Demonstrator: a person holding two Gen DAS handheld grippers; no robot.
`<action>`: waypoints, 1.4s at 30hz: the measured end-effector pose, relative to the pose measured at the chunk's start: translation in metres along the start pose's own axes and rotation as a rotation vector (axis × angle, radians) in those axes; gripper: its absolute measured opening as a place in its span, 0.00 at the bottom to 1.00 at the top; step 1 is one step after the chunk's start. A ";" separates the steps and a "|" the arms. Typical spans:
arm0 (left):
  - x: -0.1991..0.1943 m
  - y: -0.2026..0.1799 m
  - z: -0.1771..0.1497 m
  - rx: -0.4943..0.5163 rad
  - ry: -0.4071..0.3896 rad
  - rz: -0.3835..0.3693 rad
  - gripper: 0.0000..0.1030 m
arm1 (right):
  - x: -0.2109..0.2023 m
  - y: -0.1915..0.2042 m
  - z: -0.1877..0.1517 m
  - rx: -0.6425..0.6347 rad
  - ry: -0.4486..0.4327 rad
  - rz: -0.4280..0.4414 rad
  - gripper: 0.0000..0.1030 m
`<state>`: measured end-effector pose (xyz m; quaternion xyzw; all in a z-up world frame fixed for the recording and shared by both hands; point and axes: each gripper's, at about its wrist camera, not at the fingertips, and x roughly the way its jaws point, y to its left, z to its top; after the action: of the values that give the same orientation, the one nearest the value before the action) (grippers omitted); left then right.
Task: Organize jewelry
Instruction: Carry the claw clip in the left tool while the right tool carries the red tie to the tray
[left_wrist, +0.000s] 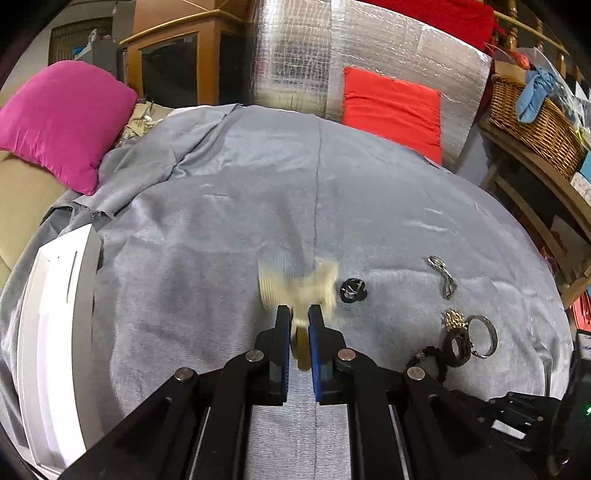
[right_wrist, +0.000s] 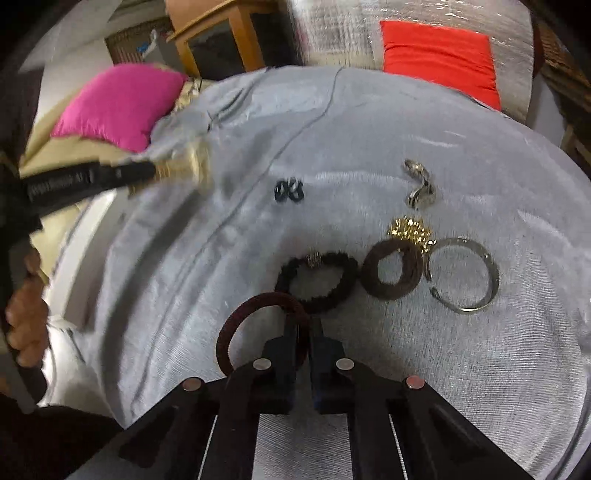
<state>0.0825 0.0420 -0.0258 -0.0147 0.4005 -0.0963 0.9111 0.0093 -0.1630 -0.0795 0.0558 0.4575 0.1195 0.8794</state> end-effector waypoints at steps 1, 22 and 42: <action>-0.001 0.003 0.000 -0.009 -0.003 0.000 0.10 | -0.001 0.000 0.002 0.014 -0.010 0.014 0.06; 0.000 0.030 -0.002 -0.080 0.066 -0.056 0.14 | -0.002 -0.007 0.004 0.092 -0.035 0.034 0.06; 0.057 0.013 -0.021 -0.064 0.226 0.024 0.67 | -0.014 -0.025 0.003 0.127 -0.046 0.040 0.06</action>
<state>0.1067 0.0452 -0.0833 -0.0279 0.5037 -0.0737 0.8603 0.0081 -0.1905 -0.0720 0.1232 0.4425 0.1068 0.8818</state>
